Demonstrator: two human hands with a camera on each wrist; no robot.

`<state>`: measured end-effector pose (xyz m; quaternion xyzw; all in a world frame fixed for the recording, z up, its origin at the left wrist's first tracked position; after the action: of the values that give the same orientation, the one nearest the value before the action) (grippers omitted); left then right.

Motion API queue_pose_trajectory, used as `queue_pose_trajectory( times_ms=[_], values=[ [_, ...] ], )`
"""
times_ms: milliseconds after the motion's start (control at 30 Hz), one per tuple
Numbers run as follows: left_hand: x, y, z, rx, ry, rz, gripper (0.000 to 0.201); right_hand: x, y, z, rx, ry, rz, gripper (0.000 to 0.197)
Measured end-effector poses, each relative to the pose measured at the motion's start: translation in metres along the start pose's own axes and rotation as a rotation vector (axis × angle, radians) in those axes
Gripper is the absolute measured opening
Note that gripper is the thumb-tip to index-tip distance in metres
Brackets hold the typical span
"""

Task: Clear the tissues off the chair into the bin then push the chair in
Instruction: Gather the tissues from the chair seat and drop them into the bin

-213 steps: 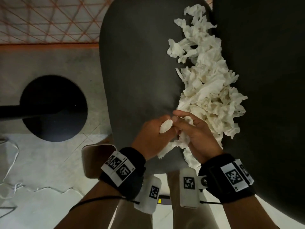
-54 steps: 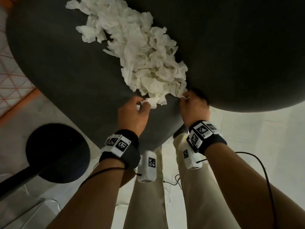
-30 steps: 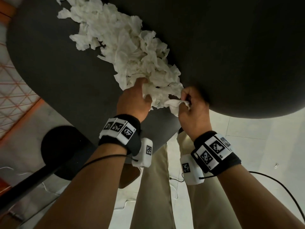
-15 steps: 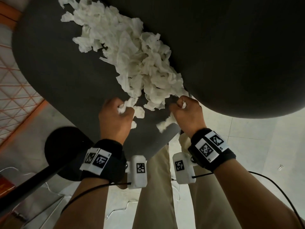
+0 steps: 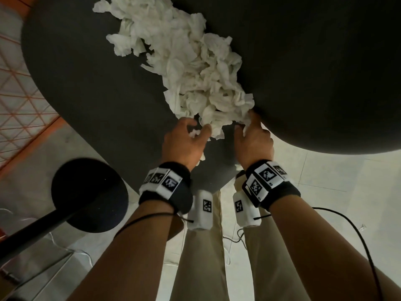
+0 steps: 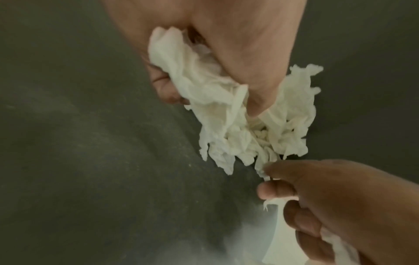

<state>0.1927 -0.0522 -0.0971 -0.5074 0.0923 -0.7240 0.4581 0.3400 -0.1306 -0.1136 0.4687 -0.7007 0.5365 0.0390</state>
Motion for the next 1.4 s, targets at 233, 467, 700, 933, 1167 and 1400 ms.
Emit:
queue_pose_trajectory(
  times_ms=[233,467,700,933,1167,1400],
  values=[
    [-0.023,0.020,0.003,-0.072,0.035,-0.026,0.016,-0.011,0.001,0.015,0.101,0.112,-0.004,0.035],
    [-0.008,-0.022,-0.008,0.155,0.051,0.143,0.023,0.006,-0.006,0.012,-0.131,0.069,0.069,0.033],
    [0.006,-0.043,-0.048,0.257,-0.087,0.149,0.015,0.020,-0.020,0.012,-0.360,0.006,0.193,0.025],
    [0.019,-0.032,-0.041,0.286,-0.083,0.068,0.038,0.021,-0.024,0.009,-0.476,-0.003,0.246,0.008],
    [0.029,-0.018,-0.038,0.217,-0.092,0.020,0.033,0.023,-0.015,0.001,-0.716,0.134,0.090,0.001],
    [0.056,-0.009,-0.051,0.263,-0.113,-0.238,0.016,0.039,0.000,-0.013,-0.948,0.116,-0.135,0.028]
  ],
)
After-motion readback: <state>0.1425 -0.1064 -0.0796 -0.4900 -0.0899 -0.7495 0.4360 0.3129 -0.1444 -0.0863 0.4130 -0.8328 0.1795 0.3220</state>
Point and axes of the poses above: each hand's wrist, its own x-axis away from the middle knuckle, its own y-axis out of the palm, z = x × y, the point moved 4 cm from there along -x, towards the middle knuckle, and after that the axes turned 4 degrees about -y, right-handed, at the moved point
